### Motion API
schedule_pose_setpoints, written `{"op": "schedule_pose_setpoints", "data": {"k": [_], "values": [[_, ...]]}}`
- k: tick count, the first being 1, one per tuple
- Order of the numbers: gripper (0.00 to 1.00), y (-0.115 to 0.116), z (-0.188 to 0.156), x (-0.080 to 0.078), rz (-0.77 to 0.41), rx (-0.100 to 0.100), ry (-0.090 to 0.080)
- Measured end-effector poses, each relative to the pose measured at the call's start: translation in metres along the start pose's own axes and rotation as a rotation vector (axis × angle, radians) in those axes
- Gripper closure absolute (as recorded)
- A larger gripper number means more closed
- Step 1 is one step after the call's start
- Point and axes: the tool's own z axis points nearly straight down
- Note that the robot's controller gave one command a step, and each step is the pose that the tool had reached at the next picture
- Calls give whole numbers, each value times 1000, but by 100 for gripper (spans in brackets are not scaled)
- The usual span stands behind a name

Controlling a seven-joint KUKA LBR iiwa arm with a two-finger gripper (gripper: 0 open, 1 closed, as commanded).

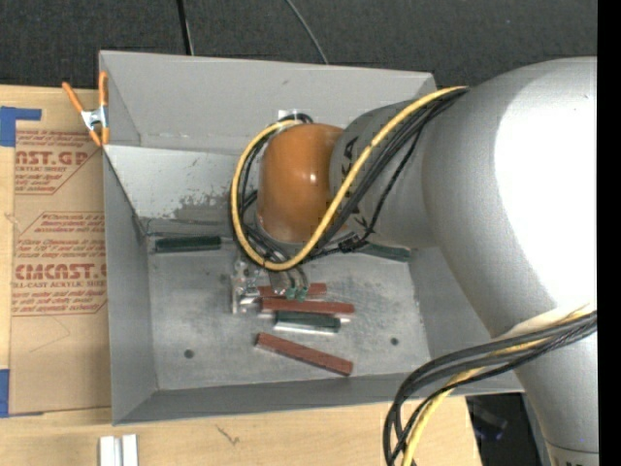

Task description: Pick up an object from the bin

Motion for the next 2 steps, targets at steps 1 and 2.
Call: {"op": "schedule_pose_setpoints", "data": {"k": [1, 2], "values": [[100, -5, -43, 3, -88, 4, 15], [100, -16, -136, 13, -286, 1, 18]]}}
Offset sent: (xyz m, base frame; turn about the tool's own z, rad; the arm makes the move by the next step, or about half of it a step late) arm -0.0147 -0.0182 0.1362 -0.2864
